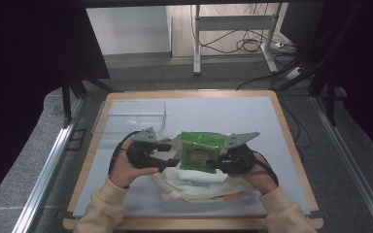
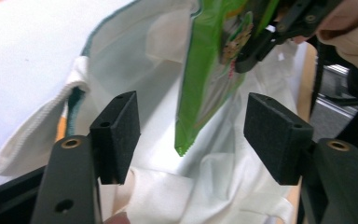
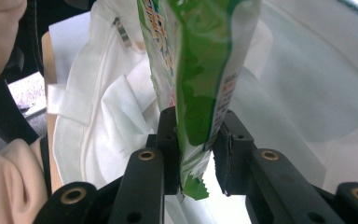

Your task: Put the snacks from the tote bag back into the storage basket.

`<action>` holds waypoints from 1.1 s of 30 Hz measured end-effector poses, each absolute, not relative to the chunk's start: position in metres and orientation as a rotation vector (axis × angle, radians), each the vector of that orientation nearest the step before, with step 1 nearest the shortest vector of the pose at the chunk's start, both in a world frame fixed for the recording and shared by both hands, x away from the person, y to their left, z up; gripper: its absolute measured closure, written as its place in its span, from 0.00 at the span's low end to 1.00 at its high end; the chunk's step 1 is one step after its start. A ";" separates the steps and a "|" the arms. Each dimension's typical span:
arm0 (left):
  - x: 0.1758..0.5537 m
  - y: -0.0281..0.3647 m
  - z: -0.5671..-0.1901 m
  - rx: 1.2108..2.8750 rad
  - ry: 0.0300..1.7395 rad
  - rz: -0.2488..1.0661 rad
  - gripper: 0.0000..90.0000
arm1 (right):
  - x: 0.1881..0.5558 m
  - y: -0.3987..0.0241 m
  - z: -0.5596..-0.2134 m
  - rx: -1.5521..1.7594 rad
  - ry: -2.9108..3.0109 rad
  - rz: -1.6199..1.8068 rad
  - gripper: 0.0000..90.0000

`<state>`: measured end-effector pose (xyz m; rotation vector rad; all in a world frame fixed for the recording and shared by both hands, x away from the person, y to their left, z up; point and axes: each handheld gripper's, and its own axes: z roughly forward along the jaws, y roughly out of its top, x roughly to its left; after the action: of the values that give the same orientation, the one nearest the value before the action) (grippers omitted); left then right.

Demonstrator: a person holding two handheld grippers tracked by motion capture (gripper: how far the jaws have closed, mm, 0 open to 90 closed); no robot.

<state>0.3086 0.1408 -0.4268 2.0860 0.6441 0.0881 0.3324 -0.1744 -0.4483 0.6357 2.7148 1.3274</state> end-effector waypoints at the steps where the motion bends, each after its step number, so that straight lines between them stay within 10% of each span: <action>1: 0.308 0.141 -0.426 2.094 0.640 0.089 0.41 | 0.332 -0.174 -0.448 0.632 2.718 1.318 0.81; 33: 0.318 0.139 -0.397 2.129 0.593 0.138 0.42 | 0.344 -0.156 -0.441 0.488 2.843 1.004 0.81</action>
<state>0.3180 0.1388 -0.3972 2.1294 0.5926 0.1375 0.3442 -0.1565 -0.4409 0.4880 2.8433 1.0044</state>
